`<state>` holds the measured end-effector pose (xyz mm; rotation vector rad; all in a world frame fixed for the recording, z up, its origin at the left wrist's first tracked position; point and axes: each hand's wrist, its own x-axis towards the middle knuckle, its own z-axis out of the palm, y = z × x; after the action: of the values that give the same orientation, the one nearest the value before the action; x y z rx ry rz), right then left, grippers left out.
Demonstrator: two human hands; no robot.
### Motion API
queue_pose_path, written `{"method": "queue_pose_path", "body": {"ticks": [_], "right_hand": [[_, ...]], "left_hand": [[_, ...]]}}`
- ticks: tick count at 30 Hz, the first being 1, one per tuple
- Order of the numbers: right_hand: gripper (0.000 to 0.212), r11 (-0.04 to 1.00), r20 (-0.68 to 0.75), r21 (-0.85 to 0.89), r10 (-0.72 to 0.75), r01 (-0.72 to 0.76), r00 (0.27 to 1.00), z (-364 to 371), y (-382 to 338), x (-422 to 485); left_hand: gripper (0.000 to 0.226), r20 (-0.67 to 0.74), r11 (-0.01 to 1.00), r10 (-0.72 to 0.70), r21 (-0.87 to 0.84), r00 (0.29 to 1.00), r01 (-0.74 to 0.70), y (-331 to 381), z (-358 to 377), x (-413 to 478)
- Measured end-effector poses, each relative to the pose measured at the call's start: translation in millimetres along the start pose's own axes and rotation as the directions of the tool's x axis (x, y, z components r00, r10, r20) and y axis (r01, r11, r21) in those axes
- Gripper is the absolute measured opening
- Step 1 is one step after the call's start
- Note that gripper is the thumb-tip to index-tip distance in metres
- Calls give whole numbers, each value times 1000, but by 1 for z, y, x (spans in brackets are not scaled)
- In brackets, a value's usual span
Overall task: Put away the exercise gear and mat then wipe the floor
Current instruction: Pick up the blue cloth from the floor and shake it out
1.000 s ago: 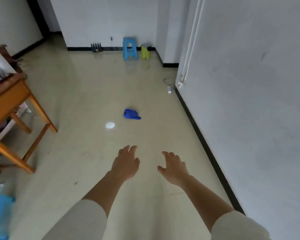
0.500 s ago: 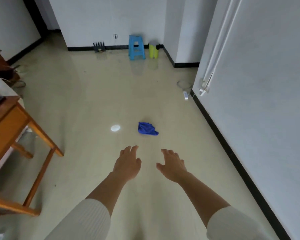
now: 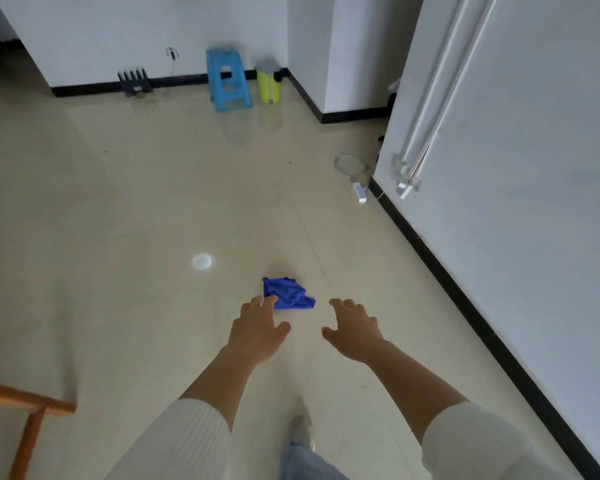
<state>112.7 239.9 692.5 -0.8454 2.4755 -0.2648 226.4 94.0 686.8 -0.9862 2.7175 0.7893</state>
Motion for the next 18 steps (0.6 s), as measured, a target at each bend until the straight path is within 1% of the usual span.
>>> {"method": "queue_pose_path", "body": {"ticks": [3, 6, 11, 15, 18], "right_hand": [[56, 1000, 12, -28, 7, -7, 1000, -21, -22, 67], [54, 1000, 40, -5, 16, -15, 999, -33, -47, 124], [55, 996, 82, 31, 77, -80, 994, -26, -75, 236], [55, 969, 136, 101, 212, -226, 968, 5, -86, 333], [54, 922, 185, 175, 314, -345, 931, 39, -90, 398]], "left_hand": [[60, 31, 1000, 6, 5, 1000, -6, -9, -23, 68], [59, 58, 1000, 14, 7, 998, -14, -22, -43, 128], [56, 119, 999, 37, 13, 992, -39, -62, -67, 249], [55, 203, 994, 79, 54, 976, -91, -104, -68, 352], [53, 232, 974, 122, 157, 965, -161, -134, -54, 429]]}}
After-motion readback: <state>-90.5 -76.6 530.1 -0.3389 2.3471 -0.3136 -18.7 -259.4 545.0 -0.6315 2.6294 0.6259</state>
